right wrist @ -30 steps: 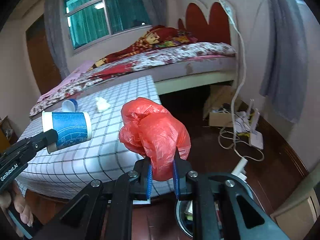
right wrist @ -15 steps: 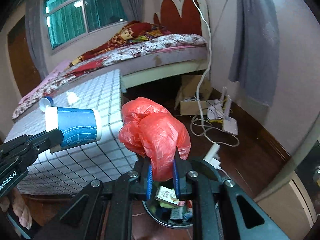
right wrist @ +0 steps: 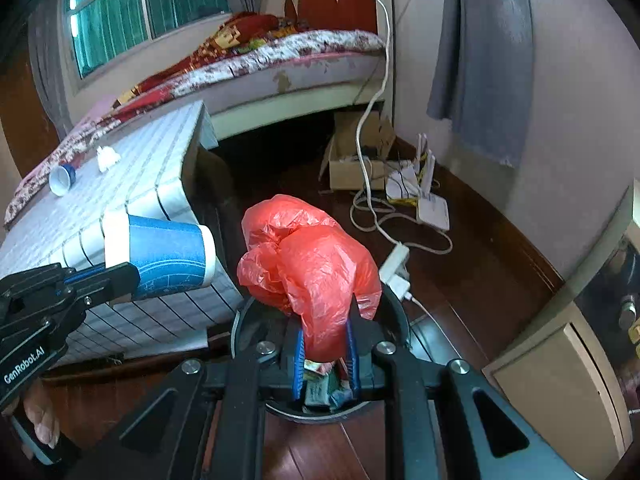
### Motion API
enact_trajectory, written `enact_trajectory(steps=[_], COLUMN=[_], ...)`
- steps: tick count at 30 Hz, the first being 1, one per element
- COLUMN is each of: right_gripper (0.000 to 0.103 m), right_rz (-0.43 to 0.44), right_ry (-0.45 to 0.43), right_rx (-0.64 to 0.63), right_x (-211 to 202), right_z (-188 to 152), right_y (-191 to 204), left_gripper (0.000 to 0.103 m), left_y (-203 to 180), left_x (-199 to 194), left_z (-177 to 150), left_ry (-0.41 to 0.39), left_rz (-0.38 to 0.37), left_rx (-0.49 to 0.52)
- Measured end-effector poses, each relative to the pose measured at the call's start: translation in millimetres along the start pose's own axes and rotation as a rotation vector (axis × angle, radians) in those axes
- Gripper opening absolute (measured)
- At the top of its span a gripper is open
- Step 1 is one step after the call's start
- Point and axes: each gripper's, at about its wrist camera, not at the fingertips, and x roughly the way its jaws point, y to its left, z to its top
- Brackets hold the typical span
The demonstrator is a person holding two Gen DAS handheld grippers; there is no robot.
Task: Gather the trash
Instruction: 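Carry the red plastic bag and paper cup over the black bin, then open both grippers over the black bin to drop the bag and cup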
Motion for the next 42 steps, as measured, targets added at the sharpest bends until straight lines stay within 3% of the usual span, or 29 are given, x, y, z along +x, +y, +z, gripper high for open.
enact_trajectory(steps=[14,18,19,20,21,22,25,27,30,42], right_gripper=[0.018,0.018,0.020,0.040,0.076,0.086,0.087,0.103,0.103,0.103], right_rz=[0.032,0.056,0.053,0.047,0.013,-0.013,-0.053,-0.083,-0.118,-0.120], right_ry=[0.219,0.273,0.270,0.270,0.294,0.304,0.304,0.309,0.305,0.239], right_rx=[-0.041,-0.041,-0.042,-0.038,-0.027,-0.016,0.031,0.058,0.063,0.041], right_x=[83,111,116,122,131,134,133,132,131,106], right_z=[-23,-22,-23,-25,-27,-30,-34,-37,-41,-44], right_y=[-20,-28,-29,-32,-38,-42,-55,-61,-62,-41], left_gripper=[0.003,0.003,0.016,0.061,0.082,0.102,0.102,0.102,0.102,0.102], left_y=[6,11,13,16,18,19,25,28,30,29], left_x=[77,96,98,102,103,102,95,93,88,71], left_z=[-16,-21,-22,-24,-27,-29,-41,-48,-55,-48], left_ry=[0.183,0.221,0.217,0.226,0.237,0.232,0.238,0.245,0.246,0.197], left_rz=[-0.078,-0.146,-0.162,-0.153,-0.110,-0.075,0.025,0.065,0.117,0.164], left_rx=[-0.016,-0.059,-0.079,-0.099,-0.112,-0.114,-0.128,-0.131,-0.129,-0.119])
